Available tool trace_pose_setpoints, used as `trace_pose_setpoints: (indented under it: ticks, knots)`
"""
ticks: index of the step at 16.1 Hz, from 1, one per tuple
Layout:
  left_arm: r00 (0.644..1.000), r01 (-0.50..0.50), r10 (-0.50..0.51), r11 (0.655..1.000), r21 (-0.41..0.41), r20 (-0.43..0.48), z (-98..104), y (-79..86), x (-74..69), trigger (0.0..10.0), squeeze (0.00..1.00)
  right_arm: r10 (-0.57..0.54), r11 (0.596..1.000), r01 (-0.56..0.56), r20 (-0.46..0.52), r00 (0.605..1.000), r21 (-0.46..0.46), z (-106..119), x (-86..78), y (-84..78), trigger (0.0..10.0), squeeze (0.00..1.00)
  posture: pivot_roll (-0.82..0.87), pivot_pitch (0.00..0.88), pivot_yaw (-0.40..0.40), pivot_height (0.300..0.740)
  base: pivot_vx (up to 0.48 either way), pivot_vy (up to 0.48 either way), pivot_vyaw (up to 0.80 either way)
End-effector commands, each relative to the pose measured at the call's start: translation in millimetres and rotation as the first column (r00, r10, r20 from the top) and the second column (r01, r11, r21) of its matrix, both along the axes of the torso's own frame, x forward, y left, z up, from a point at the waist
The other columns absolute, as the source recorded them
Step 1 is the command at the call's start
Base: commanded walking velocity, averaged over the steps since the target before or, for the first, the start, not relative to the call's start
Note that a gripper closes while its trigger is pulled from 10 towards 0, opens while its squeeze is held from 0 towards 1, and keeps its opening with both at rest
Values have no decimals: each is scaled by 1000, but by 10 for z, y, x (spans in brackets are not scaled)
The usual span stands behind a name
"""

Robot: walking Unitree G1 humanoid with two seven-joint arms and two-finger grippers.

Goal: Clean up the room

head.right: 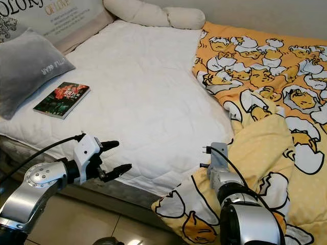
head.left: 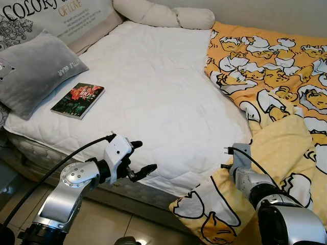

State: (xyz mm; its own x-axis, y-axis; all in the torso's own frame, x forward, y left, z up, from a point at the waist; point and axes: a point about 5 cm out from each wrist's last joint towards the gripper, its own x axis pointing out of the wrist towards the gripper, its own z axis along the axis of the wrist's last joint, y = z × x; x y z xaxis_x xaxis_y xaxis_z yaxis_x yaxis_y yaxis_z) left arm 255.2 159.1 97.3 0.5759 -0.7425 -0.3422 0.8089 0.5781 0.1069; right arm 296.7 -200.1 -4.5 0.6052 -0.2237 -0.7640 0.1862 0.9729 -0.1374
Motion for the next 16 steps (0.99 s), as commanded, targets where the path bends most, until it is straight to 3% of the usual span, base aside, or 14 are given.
trace_pose_setpoints:
  ticks: [1, 4, 6, 7, 8, 9, 10, 11, 12, 13, 14, 15, 16]
  knots:
    - [1000, 15, -15, 1000, 8, -2, 15, -6, -2, 10000, 106, -2, 1000, 2, 0, 1000, 7, 4, 0, -24, 0, 0, 114, 0, 3, 740, 0, 0, 0]
    - [1000, 25, -25, 1000, 7, -2, 18, -29, 22, 10000, 102, 60, 996, -62, 25, 998, 63, 13, 20, 13, 0, 0, 101, 0, 8, 740, 0, 0, 0]
    - [1000, 29, -29, 1000, 3, 0, 23, -49, 35, 10000, 106, 239, 954, -253, 102, 966, 162, 58, 80, 177, 0, 0, 98, 0, 8, 740, 0, 0, 0]
    - [999, 34, -34, 999, 0, -2, 21, -59, 32, 10000, 110, 397, 886, -418, 140, 907, 200, 72, 78, 300, 0, 0, 90, 0, 11, 740, 0, 0, 0]
    - [999, 39, -39, 999, 0, -4, 14, -64, 25, 10000, 106, 552, 767, -590, 209, 807, 253, 102, 39, 433, 0, 0, 88, 0, 12, 740, 0, 0, 0]
    - [999, 46, -46, 999, 0, -7, 6, -70, 18, 10000, 106, 721, 566, -779, 296, 626, 269, 173, -101, 540, 0, 0, 84, 0, 16, 740, 0, 0, 0]
    - [999, 52, -52, 999, -1, -10, 5, -74, 15, 10000, 106, 795, 435, -856, 328, 510, 279, 215, -232, 599, 0, 0, 84, 0, 16, 740, 0, 0, 0]
    - [998, 54, -54, 999, -1, -11, 4, -76, 14, 10000, 102, 815, 385, -879, 343, 466, 281, 241, -285, 604, 0, 0, 82, 0, 16, 740, 0, 0, 0]
    - [998, 58, -58, 998, 0, -12, 2, -75, 14, 10000, 106, 842, 264, -909, 382, 381, 324, 338, -425, 593, 0, 0, 80, 0, 17, 740, 0, 0, 0]
    - [998, 60, -60, 998, 1, -12, 1, -74, 13, 10000, 106, 848, 221, -914, 397, 352, 340, 373, -476, 594, 0, 0, 80, 0, 17, 740, 0, 0, 0]
    - [998, 62, -62, 998, 2, -12, 0, -73, 13, 10000, 102, 859, 142, -916, 414, 303, 376, 424, -564, 585, 0, 0, 80, 0, 17, 740, 0, 0, 0]
    - [998, 68, -68, 998, 5, -13, -1, -74, 15, 10000, 106, 889, 4, -907, 414, 196, 422, 470, -730, 563, 0, 0, 80, 0, 18, 740, 0, 0, 0]
    - [997, 71, -71, 997, 5, -13, 0, -79, 16, 10000, 106, 906, 7, -914, 385, 178, 406, 441, -745, 551, 1608, 0, 80, 0, 18, 740, 0, 0, 0]
